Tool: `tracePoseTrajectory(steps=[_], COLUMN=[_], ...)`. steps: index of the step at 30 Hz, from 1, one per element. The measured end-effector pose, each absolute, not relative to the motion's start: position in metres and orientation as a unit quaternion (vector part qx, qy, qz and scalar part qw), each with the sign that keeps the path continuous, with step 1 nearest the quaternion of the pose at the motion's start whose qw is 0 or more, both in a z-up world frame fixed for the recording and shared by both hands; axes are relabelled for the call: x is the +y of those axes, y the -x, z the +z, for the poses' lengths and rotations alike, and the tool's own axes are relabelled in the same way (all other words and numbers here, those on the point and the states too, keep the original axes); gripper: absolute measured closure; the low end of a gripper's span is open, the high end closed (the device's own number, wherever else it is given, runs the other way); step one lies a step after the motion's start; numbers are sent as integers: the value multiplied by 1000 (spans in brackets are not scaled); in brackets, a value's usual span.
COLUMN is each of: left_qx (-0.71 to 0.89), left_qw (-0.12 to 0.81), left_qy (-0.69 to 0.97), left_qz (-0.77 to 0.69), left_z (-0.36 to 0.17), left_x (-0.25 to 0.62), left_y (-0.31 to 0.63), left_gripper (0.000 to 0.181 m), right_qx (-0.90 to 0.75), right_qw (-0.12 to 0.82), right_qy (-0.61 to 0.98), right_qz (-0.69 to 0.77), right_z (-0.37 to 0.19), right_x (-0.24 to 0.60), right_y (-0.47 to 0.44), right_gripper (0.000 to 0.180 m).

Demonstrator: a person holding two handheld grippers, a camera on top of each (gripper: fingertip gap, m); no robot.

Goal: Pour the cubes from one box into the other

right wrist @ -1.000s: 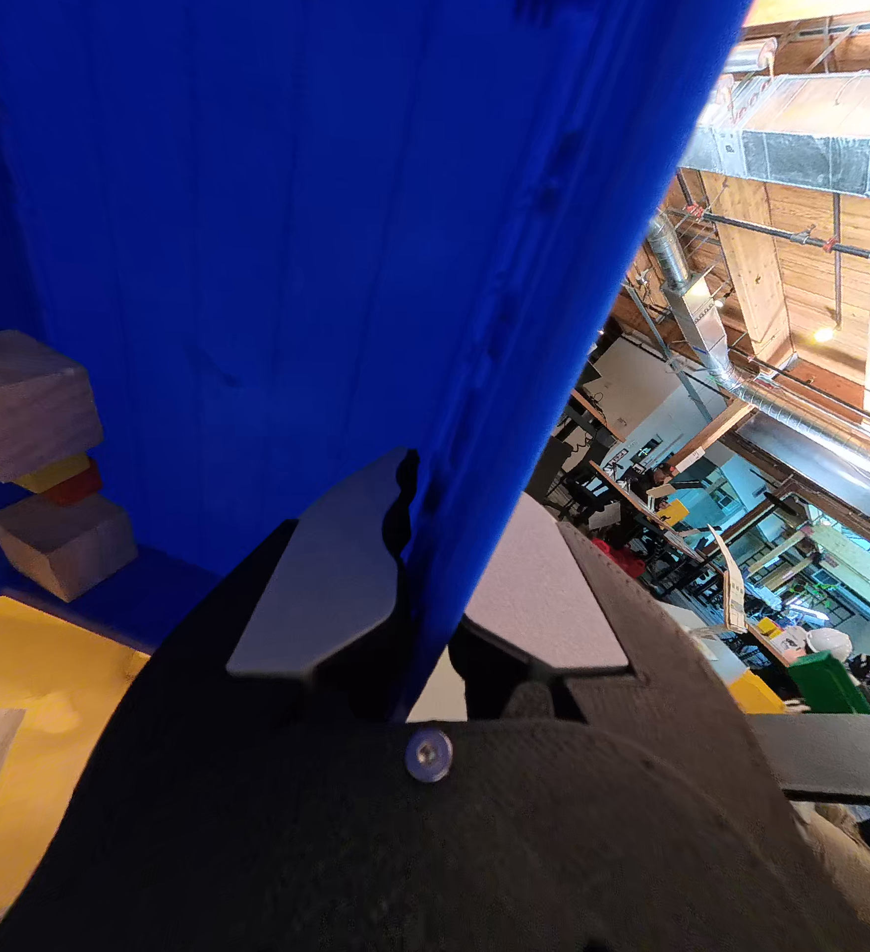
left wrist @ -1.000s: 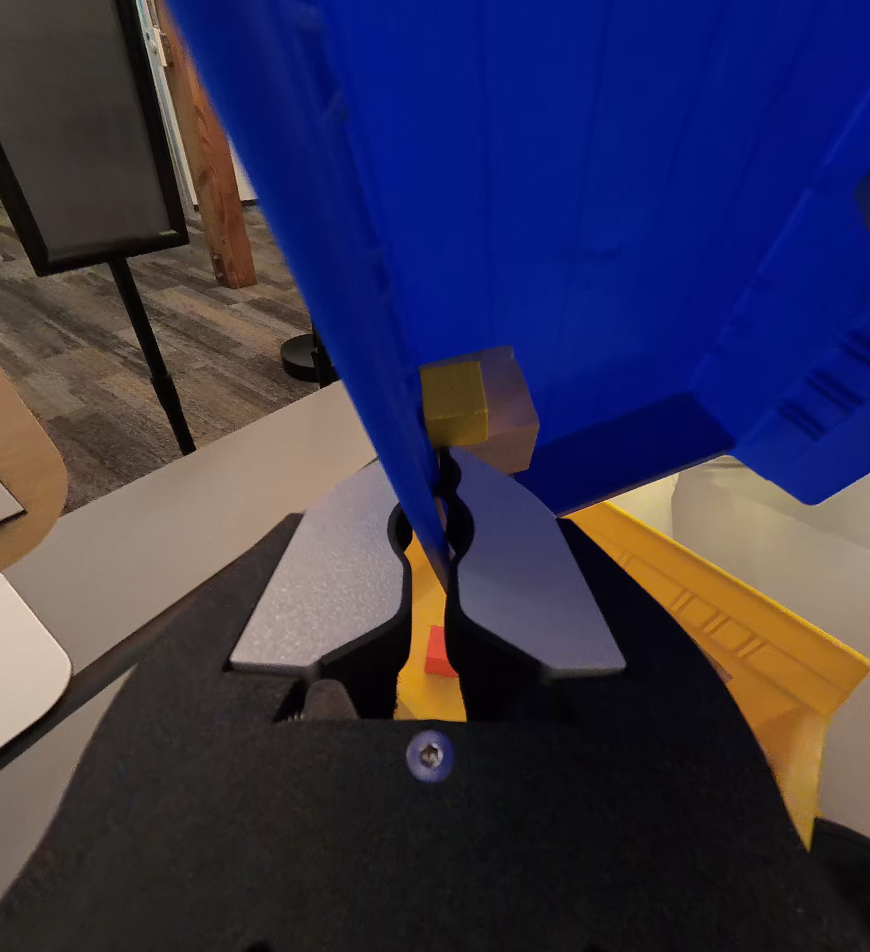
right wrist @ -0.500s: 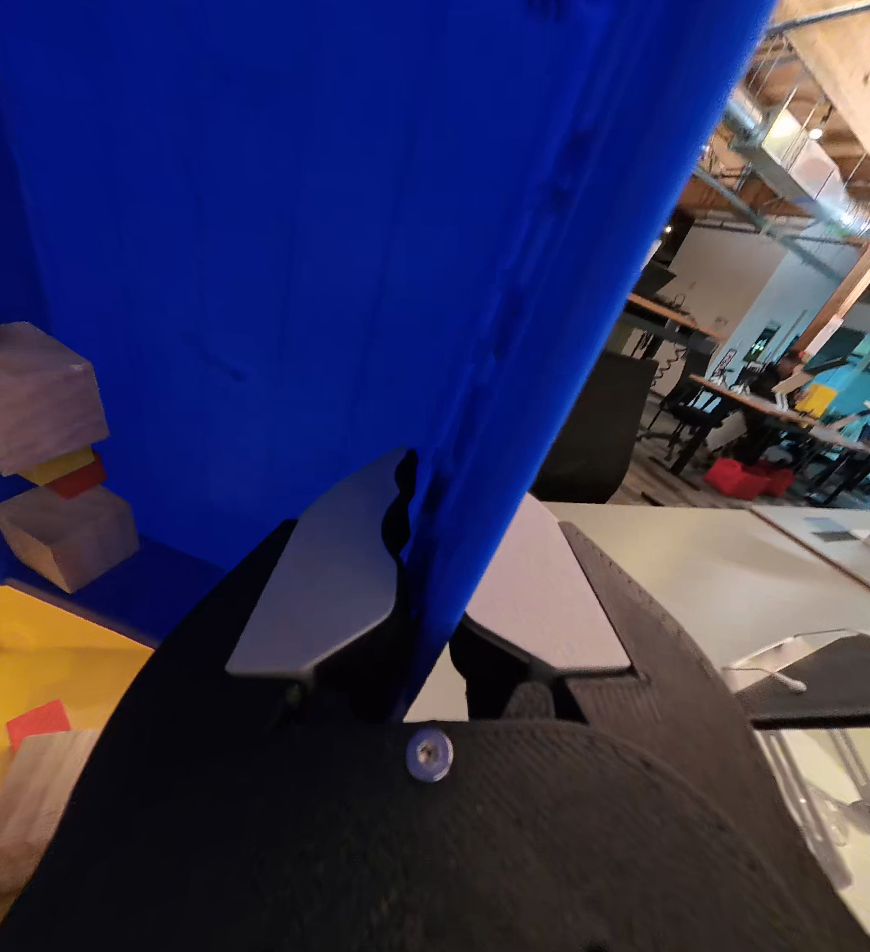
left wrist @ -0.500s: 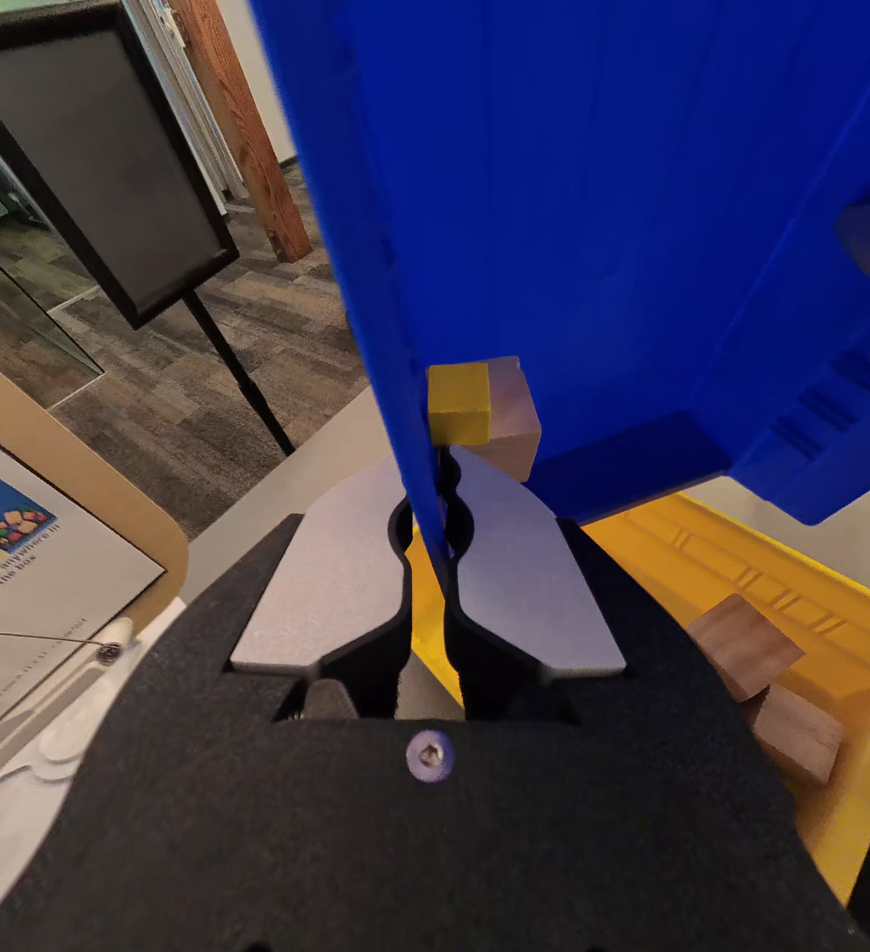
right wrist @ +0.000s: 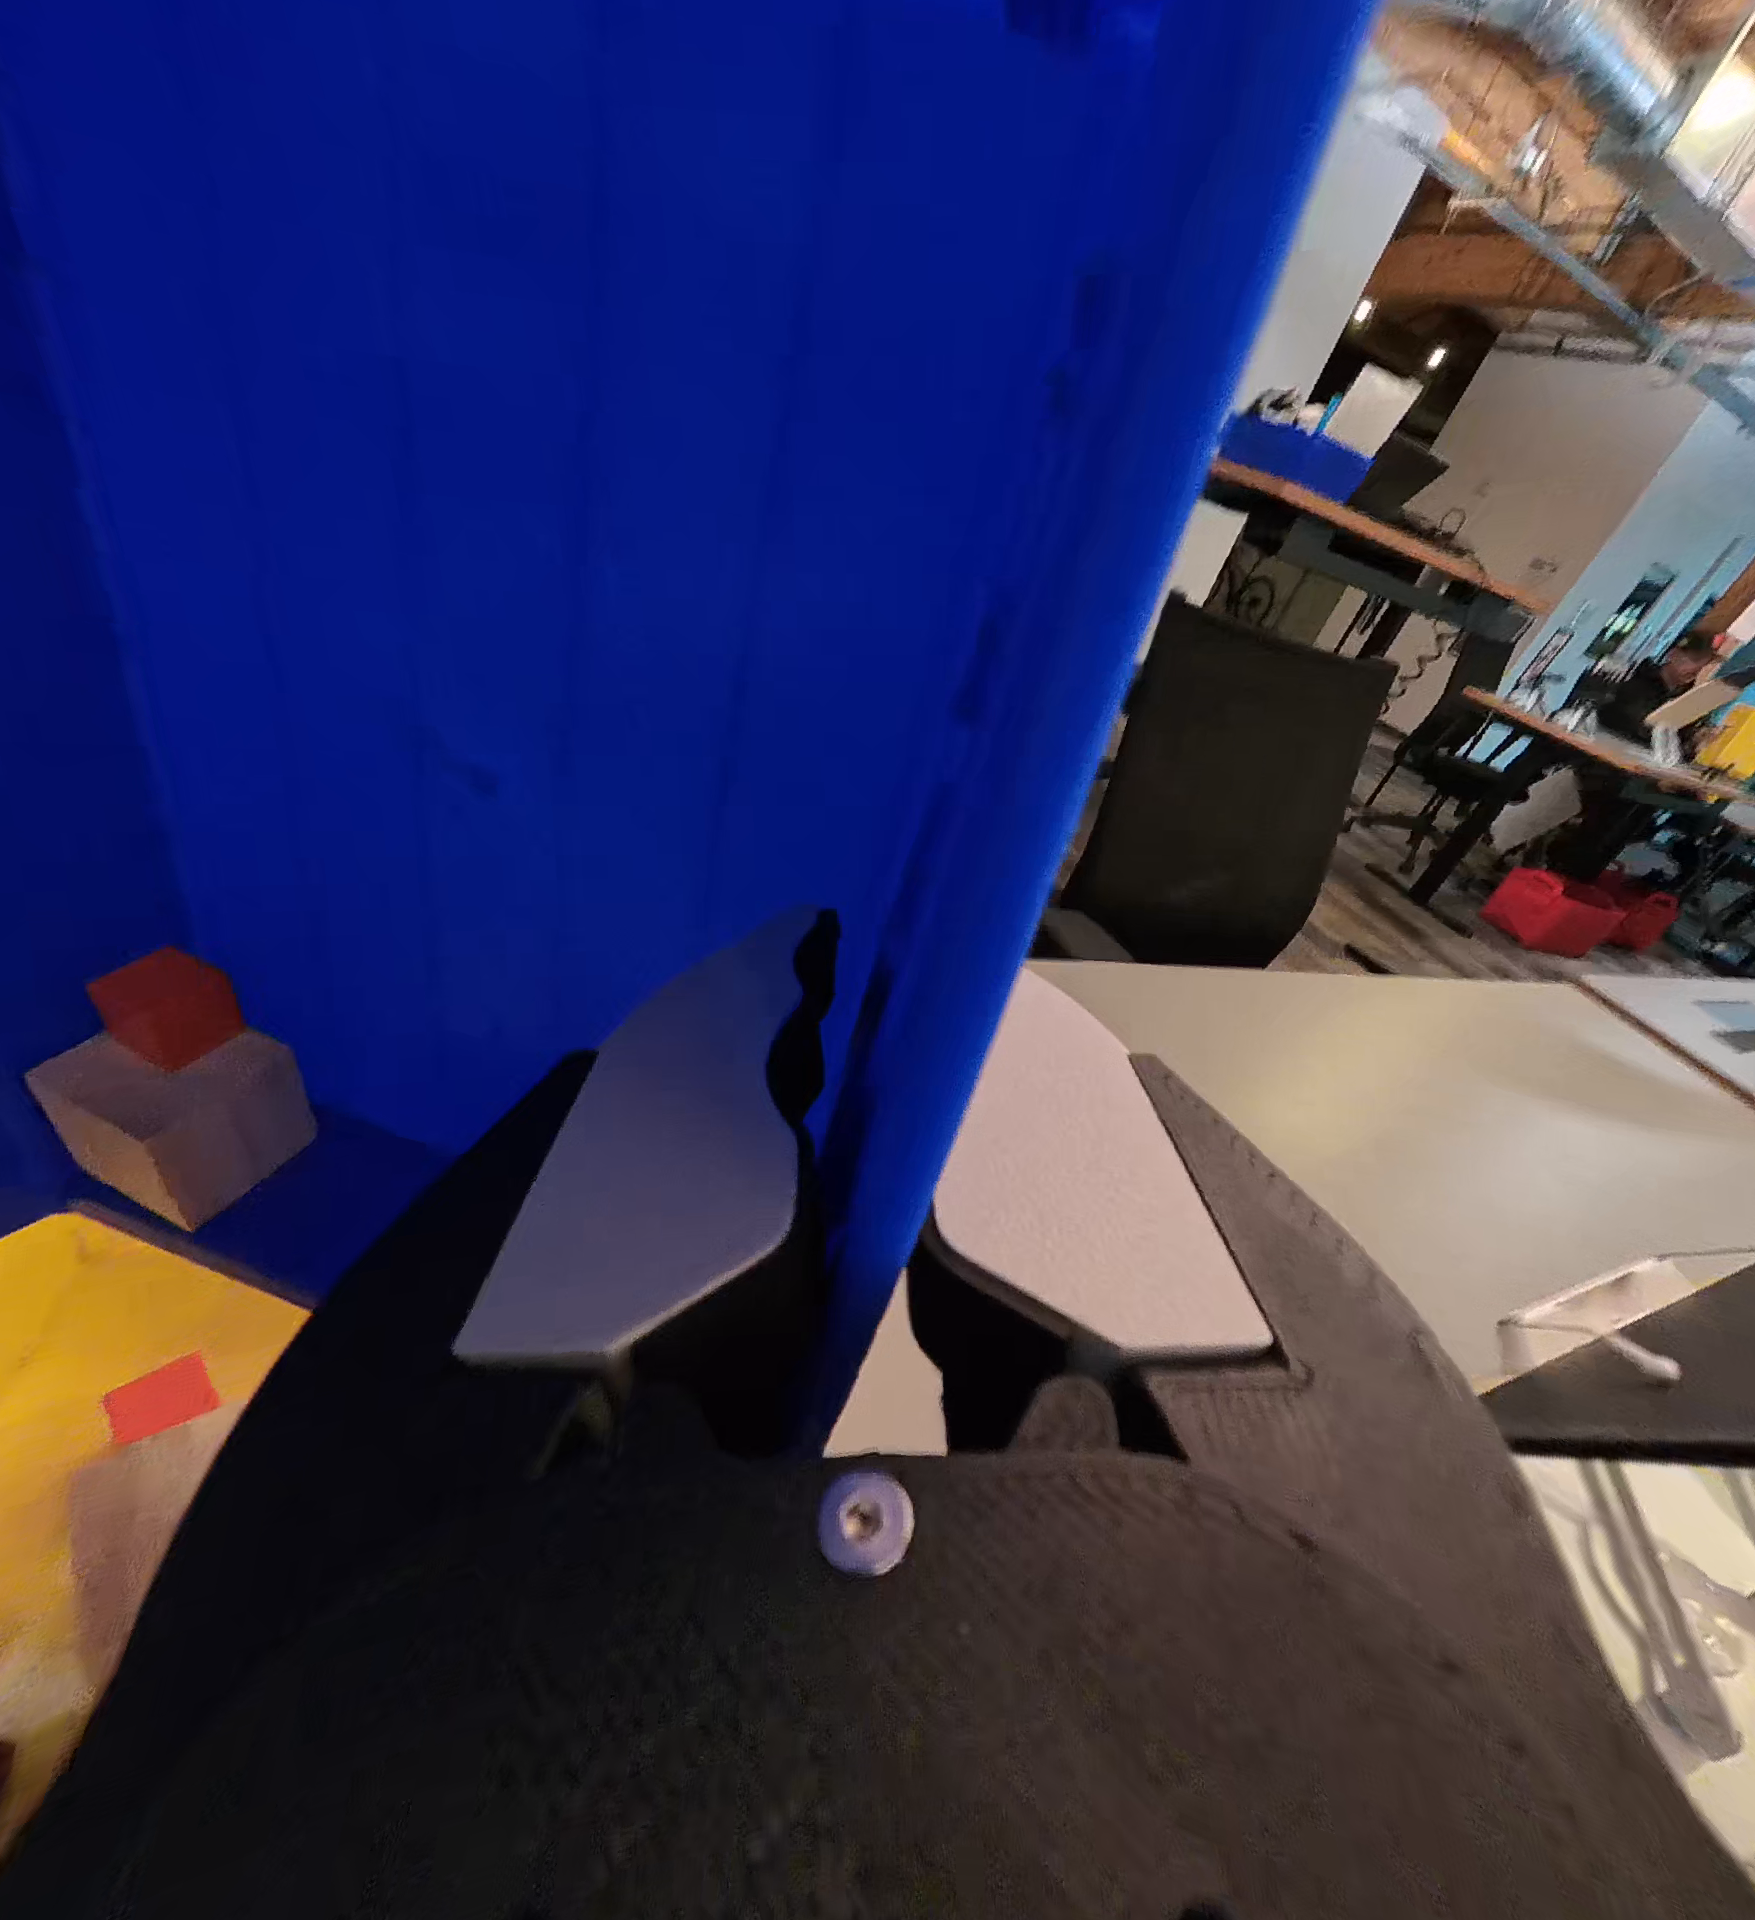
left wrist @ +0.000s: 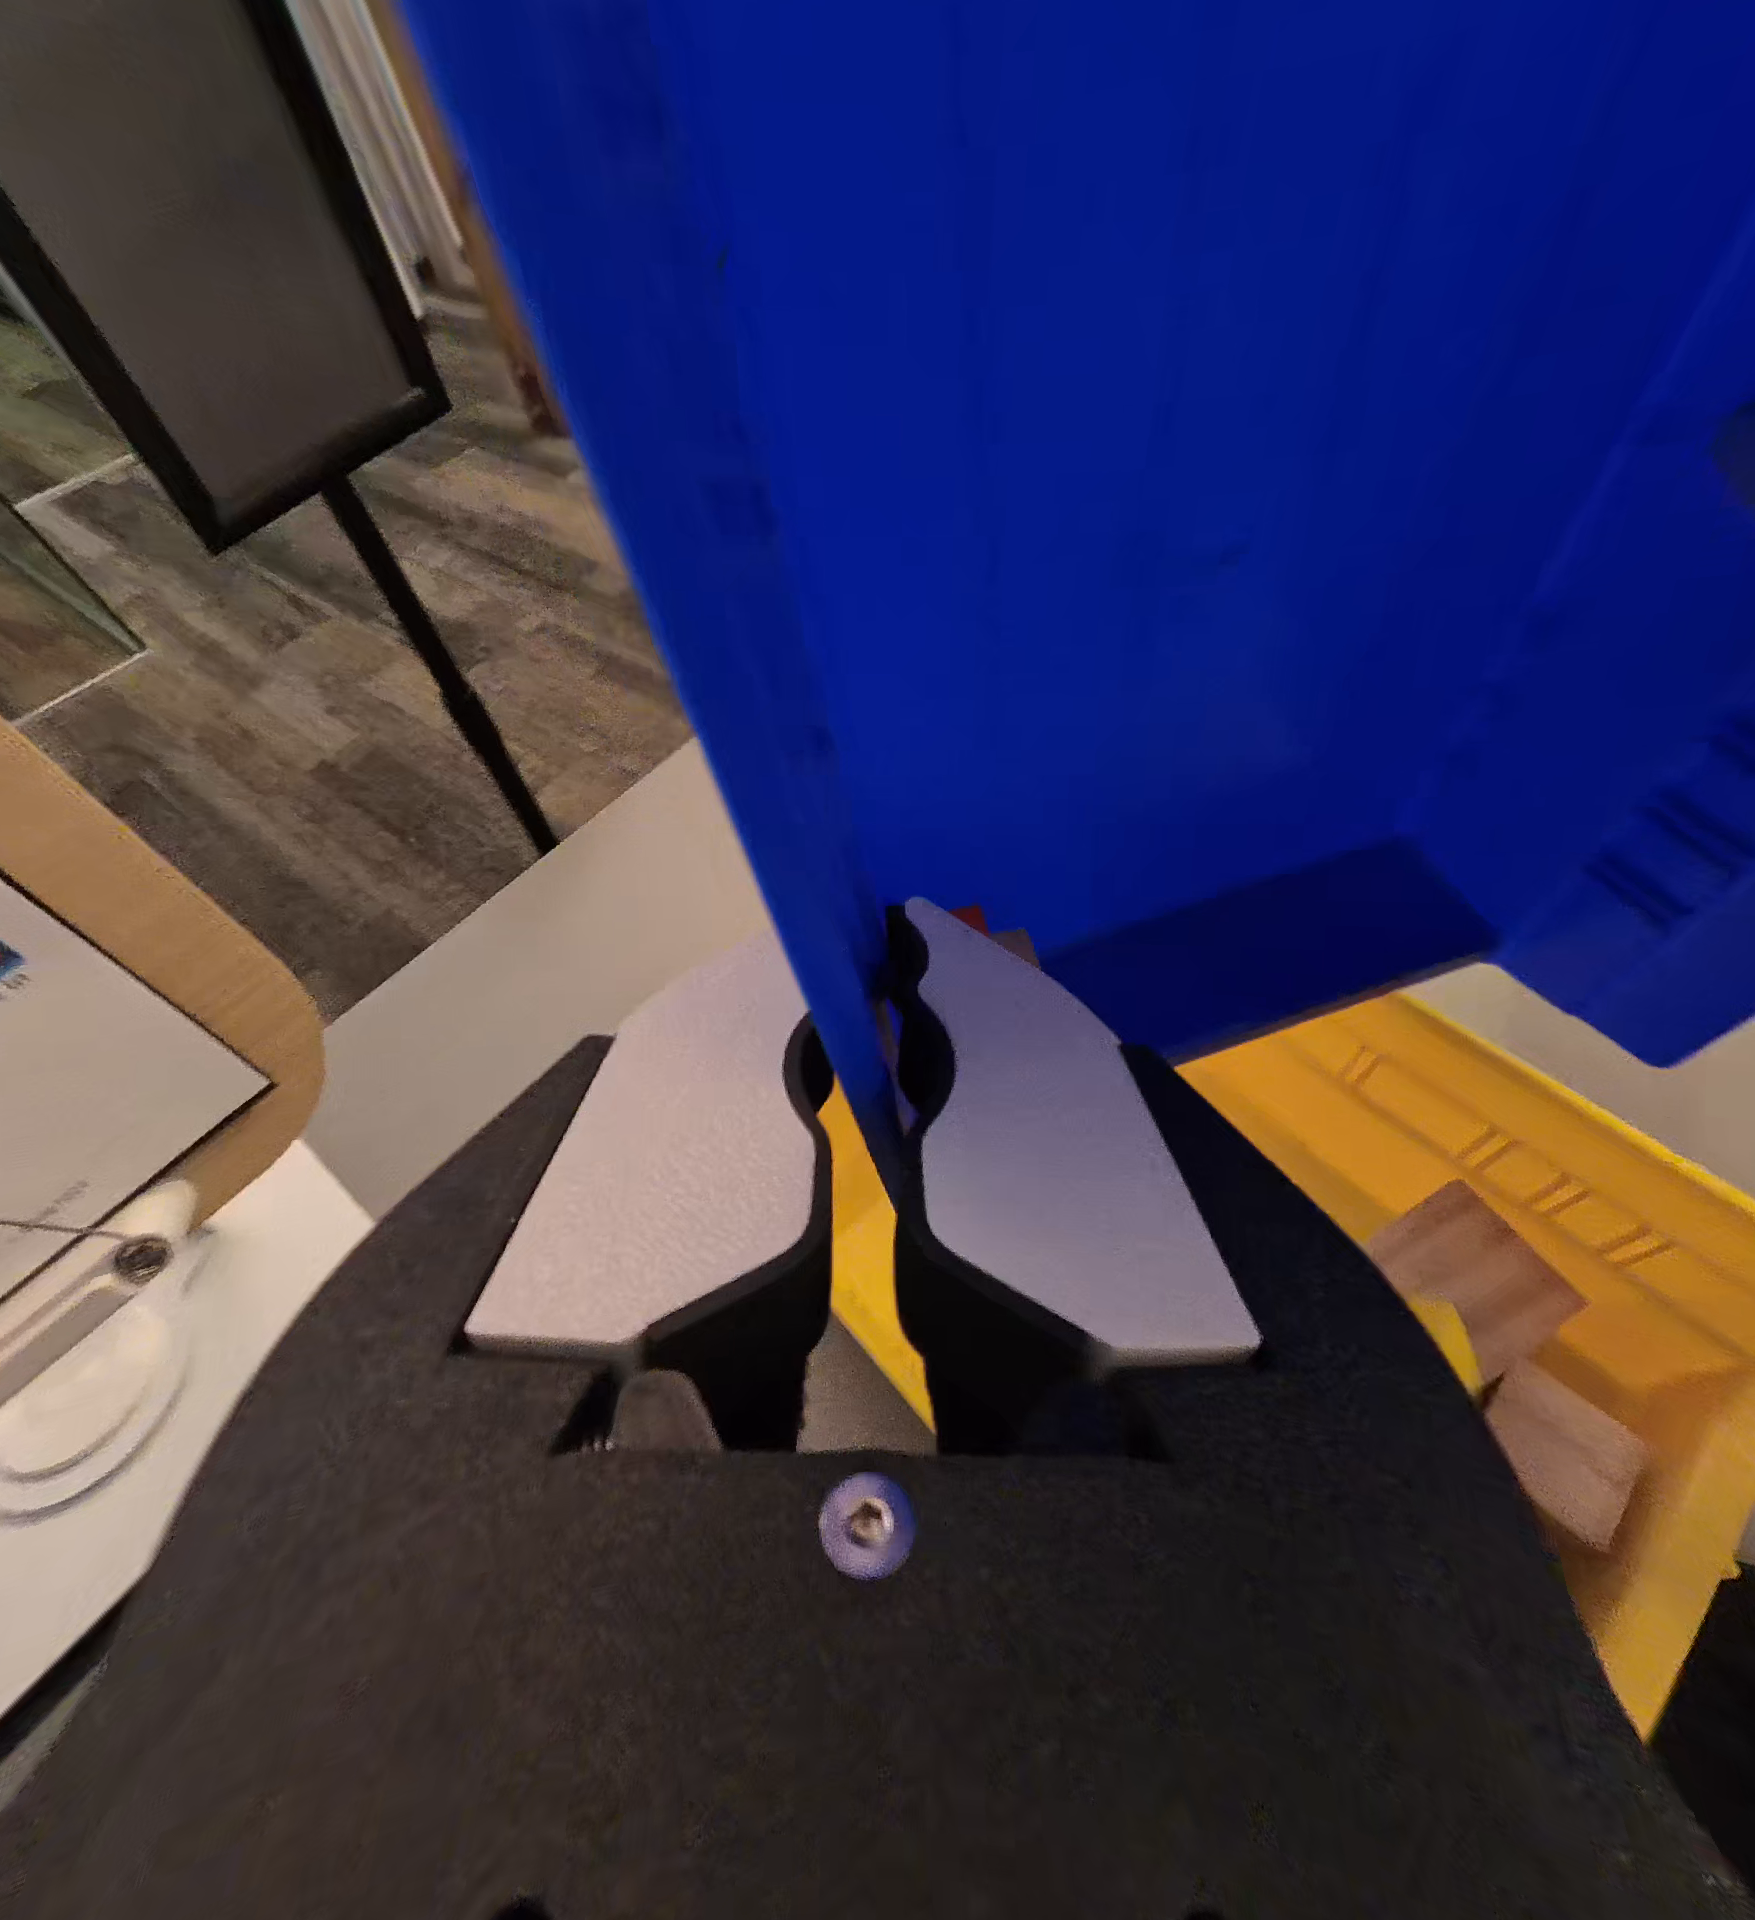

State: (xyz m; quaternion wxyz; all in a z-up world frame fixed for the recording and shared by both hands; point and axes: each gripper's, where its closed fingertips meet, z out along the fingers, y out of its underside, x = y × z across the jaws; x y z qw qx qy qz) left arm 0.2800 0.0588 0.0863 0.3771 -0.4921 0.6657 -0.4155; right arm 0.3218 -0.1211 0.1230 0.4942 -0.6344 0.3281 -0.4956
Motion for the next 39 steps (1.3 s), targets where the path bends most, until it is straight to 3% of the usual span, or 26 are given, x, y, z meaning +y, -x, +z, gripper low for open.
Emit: tracePoseTrajectory(steps=[12,25,29,36,39], left_qx=[624,614,636,639,632], left_qw=[465,422,340,45,-57], left_qy=[411,446,466,510,483], left_qz=[-476,-496,-512,-574,-603], left_z=[121,109,99,118,122], left_x=[51,50,36,-31,-52], left_y=[-253,-246,-247,-247,-233], left_gripper=[173,173,165,140,148], right_qx=[267,268,289,317,349], right_qw=[560,554,517,253,199], right_qy=[548,567,638,846,859], right_qz=[-562,-547,-492,-346,-316], right_z=[164,167,175,177,178], right_x=[-128,-123,-124,-161,-198], right_y=[-285,-279,-301,-354,-358], right_gripper=[167,166,170,174,173])
